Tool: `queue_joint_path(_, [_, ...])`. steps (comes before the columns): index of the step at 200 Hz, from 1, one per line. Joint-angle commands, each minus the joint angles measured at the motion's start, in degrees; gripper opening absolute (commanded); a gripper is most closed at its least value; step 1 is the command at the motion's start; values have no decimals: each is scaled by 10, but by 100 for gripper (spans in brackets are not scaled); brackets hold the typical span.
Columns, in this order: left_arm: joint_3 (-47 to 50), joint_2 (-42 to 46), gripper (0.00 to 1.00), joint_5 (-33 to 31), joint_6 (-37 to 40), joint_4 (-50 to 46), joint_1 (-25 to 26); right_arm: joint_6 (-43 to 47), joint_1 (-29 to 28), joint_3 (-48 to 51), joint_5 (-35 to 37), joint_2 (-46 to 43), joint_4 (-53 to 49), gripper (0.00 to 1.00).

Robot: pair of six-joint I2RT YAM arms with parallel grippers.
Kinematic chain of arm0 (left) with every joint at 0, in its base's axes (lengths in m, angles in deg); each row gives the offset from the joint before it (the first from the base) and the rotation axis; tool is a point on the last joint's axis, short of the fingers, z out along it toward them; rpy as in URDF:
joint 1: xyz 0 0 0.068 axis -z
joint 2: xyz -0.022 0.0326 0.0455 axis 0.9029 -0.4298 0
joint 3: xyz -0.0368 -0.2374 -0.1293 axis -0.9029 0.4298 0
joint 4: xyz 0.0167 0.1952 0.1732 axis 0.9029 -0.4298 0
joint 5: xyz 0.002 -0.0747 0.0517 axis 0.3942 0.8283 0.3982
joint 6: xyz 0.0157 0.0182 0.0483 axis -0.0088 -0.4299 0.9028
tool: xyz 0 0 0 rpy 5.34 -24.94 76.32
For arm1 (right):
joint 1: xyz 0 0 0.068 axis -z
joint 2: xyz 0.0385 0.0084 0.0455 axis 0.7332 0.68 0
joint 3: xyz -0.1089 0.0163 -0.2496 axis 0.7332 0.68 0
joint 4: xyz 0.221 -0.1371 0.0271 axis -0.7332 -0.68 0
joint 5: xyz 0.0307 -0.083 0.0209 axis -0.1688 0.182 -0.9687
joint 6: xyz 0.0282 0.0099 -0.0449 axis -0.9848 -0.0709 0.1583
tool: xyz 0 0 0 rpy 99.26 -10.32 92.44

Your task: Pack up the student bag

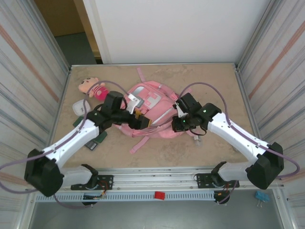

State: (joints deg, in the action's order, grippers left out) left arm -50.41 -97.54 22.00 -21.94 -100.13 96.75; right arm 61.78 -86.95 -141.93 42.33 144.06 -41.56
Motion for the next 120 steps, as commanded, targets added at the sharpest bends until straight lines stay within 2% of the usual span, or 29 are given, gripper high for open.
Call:
queue_joint_path(1, [75, 54, 75, -132, -188, 0, -3, -5, -9, 10, -24, -15, 47, 0])
queue_joint_path(19, [137, 87, 75, -191, -270, 15, -4, -6, -15, 19, -33, -13, 53, 0])
queue_joint_path(51, [206, 106, 75, -230, -369, 68, -4, -4, -34, 24, -25, -11, 43, 0])
queue_joint_path(79, [222, 77, 75, -255, -369, 147, -8, -17, -58, 40, -25, -16, 58, 0])
queue_joint_path(120, [157, -53, 75, -209, -342, 264, -56, -53, -113, 54, -28, 4, 119, 0])
